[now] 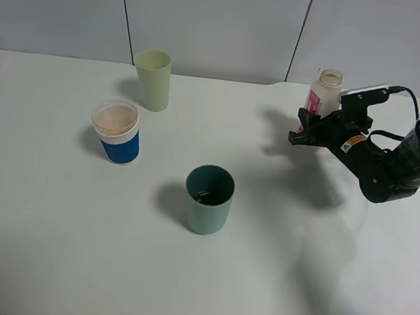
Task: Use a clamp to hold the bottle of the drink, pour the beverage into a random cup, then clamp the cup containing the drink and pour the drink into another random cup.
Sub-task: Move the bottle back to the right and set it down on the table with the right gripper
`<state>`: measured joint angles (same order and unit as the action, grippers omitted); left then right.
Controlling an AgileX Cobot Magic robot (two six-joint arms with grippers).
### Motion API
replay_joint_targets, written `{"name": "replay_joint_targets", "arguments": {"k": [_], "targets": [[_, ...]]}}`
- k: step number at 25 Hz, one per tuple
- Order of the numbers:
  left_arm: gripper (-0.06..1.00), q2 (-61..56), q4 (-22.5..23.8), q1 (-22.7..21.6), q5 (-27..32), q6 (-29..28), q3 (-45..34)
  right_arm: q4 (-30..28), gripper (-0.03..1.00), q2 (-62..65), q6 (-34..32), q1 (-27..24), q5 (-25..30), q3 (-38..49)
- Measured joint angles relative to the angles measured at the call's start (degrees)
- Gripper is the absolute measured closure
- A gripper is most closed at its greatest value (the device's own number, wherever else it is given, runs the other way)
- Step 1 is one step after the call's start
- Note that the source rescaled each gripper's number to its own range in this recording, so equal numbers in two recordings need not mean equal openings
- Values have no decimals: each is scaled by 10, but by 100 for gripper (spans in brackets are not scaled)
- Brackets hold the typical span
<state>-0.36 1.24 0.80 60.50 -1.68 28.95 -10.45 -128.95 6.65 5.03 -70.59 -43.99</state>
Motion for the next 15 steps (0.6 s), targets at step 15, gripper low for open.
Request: {"name": "replay_joint_targets", "arguments": {"k": [15], "targets": [[17, 0, 0, 0, 0, 0, 0, 0, 93, -1, -3, 0, -1, 0]]}}
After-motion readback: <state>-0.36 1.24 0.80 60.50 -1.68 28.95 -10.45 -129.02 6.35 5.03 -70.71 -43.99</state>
